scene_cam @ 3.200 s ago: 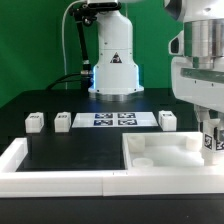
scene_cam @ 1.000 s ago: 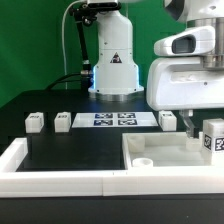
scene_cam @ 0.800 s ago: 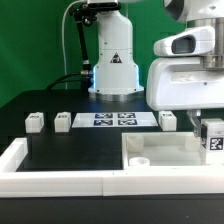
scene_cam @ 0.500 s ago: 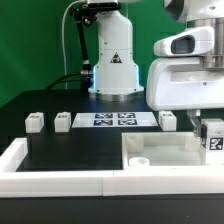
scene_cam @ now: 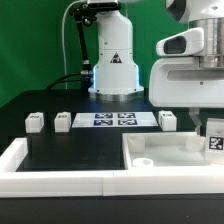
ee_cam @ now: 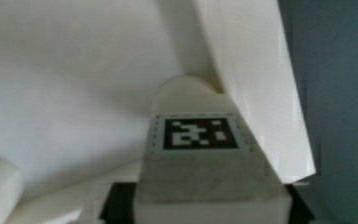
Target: Assemble square table
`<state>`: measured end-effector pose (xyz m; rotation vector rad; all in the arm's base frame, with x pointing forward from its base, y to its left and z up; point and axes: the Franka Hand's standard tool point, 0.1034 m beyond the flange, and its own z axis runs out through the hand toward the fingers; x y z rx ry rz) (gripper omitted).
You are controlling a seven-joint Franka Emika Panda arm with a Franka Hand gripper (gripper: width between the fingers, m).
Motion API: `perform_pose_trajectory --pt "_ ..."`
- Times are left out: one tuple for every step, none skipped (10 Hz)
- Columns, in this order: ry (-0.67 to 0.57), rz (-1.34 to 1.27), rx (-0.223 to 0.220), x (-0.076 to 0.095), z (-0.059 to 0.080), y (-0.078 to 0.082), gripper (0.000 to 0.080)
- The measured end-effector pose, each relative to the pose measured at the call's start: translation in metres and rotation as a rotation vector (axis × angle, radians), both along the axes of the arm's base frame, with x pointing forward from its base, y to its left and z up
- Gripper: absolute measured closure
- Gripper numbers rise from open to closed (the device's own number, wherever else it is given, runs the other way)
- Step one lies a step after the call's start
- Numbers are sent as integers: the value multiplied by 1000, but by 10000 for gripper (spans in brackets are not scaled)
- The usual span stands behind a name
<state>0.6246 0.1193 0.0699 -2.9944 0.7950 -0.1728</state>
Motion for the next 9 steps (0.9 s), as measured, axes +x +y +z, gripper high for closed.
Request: perform_pose_trajectory --pt "1 -118 12 0 0 -1 509" --pt "2 -202 21 0 0 -1 509" --pt "8 -304 33 -1 0 -1 509" --pt "19 -428 45 -1 0 0 509" --pt "30 -525 53 -1 0 1 509" --pt "38 -661 79 -2 0 0 509" --pt "46 -734 90 -2 0 -1 509" --pt "47 -772 97 -2 0 -1 509" --pt "48 -834 110 -2 -1 -1 509"
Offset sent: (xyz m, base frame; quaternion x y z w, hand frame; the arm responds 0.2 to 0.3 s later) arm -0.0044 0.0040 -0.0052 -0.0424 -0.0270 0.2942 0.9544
